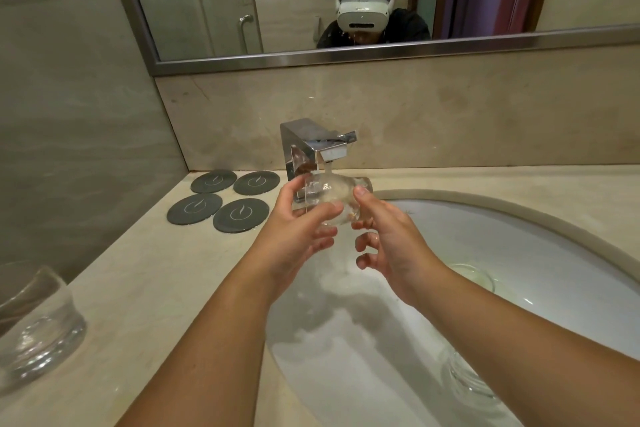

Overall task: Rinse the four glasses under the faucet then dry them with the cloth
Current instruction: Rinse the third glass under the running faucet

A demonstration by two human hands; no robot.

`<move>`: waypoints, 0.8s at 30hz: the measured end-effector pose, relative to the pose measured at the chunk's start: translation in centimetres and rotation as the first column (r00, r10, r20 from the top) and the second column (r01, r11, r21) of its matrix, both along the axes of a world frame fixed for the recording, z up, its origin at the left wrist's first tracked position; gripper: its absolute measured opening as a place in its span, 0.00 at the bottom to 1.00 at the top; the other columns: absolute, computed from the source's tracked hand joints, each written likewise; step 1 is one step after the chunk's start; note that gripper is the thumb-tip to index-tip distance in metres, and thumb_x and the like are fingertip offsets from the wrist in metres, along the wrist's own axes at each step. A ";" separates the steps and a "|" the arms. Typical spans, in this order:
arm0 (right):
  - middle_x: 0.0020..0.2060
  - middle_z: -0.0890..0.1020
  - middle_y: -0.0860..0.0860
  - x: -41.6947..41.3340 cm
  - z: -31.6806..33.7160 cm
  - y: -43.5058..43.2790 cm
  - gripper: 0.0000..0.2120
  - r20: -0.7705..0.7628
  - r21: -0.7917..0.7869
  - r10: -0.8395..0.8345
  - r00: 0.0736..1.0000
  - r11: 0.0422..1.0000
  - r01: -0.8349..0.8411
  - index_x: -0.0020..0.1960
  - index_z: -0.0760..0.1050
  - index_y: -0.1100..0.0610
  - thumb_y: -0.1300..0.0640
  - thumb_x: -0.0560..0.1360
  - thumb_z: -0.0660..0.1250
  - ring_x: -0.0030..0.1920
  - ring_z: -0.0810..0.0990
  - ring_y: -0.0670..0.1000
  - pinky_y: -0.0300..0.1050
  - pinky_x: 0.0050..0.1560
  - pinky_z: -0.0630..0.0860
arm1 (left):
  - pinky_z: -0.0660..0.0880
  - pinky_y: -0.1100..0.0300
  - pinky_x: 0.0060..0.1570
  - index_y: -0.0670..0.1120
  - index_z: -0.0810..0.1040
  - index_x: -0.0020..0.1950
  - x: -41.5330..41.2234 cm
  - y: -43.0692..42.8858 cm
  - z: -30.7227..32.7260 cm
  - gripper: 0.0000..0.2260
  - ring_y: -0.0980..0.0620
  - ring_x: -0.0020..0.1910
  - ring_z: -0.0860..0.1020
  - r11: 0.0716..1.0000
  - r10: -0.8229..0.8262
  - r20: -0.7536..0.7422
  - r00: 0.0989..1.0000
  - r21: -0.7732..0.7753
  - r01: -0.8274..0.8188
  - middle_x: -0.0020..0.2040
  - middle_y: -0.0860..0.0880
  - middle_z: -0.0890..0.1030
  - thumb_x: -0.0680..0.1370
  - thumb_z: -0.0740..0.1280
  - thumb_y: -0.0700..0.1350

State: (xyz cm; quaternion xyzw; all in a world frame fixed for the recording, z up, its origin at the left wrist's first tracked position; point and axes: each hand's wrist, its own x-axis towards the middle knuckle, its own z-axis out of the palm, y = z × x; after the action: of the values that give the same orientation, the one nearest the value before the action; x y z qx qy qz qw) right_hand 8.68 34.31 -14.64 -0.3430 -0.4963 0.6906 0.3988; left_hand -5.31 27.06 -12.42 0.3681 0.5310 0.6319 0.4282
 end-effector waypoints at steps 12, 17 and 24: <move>0.42 0.76 0.55 0.2 0.3 -0.2 0.13 -0.064 0.081 0.038 0.997 0.996 -0.033 0.58 0.78 0.34 0.50 0.79 0.73 0.34 0.74 0.51 0.47 0.32 0.71 | 0.81 0.55 0.55 0.52 0.75 0.74 0.0 -0.3 0.2 0.34 0.51 0.50 0.86 1.000 -0.011 0.044 0.999 -0.010 0.012 0.53 0.51 0.88 0.70 0.80 0.56; 0.34 0.74 0.50 0.1 0.1 0.2 0.21 -0.045 0.032 -0.016 0.999 0.999 0.017 0.62 0.79 0.47 0.38 0.74 0.75 0.30 0.71 0.50 0.46 0.32 0.71 | 0.81 0.54 0.55 0.59 0.73 0.75 -0.2 -0.1 0.1 0.36 0.53 0.54 0.86 0.998 -0.041 0.060 0.997 0.055 0.038 0.59 0.46 0.85 0.68 0.79 0.45; 0.38 0.78 0.52 0.2 0.2 0.0 0.24 0.055 0.063 0.050 0.997 0.997 -0.053 0.64 0.79 0.47 0.32 0.77 0.69 0.30 0.73 0.51 0.44 0.30 0.68 | 0.84 0.54 0.52 0.57 0.78 0.68 0.0 0.1 -0.2 0.25 0.45 0.57 0.86 0.997 0.073 0.016 0.997 0.038 -0.073 0.62 0.40 0.85 0.74 0.82 0.47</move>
State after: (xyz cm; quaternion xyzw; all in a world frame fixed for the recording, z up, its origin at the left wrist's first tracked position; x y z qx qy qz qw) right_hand 8.89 34.31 -14.46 -0.3356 -0.5374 0.6750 0.3781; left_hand -5.32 27.13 -12.57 0.3520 0.5286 0.6599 0.4015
